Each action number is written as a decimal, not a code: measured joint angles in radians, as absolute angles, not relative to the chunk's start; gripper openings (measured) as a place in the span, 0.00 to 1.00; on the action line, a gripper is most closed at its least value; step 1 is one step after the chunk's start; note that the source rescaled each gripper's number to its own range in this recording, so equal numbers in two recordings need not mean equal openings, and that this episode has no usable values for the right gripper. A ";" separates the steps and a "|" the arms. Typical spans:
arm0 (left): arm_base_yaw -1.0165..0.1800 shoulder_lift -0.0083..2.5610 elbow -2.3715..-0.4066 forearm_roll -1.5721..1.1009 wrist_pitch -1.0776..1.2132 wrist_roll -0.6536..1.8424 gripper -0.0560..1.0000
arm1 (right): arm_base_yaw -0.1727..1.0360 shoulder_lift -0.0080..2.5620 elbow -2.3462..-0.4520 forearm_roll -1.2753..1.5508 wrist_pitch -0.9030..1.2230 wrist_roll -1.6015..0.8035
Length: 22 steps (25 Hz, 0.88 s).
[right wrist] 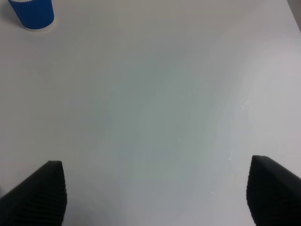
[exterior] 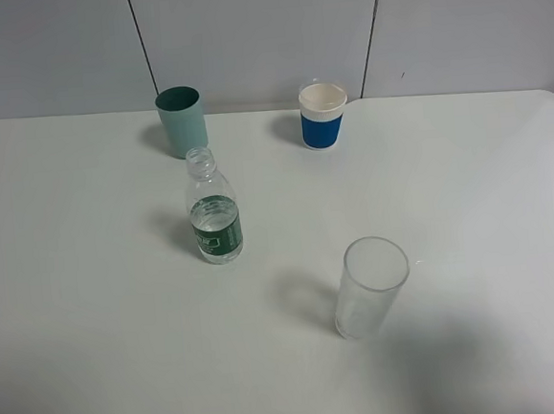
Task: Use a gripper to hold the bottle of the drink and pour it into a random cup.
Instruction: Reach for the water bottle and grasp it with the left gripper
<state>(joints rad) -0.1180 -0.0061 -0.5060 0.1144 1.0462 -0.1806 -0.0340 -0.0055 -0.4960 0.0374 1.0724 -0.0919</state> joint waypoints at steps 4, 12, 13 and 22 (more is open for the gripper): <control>-0.118 -0.006 -0.506 0.114 1.046 -0.181 0.78 | -0.034 -0.006 -0.496 0.037 1.072 -0.092; -0.118 -0.006 -0.506 0.114 1.046 -0.181 0.78 | -0.034 -0.006 -0.496 0.037 1.072 -0.092; -0.118 -0.006 -0.506 0.114 1.046 -0.181 0.78 | -0.034 -0.006 -0.496 0.037 1.072 -0.092; -0.118 -0.006 -0.506 0.114 1.046 -0.181 0.78 | -0.034 -0.006 -0.496 0.037 1.072 -0.092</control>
<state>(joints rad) -0.1180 -0.0061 -0.5060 0.1144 1.0462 -0.1806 -0.0340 -0.0055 -0.4960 0.0374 1.0724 -0.0919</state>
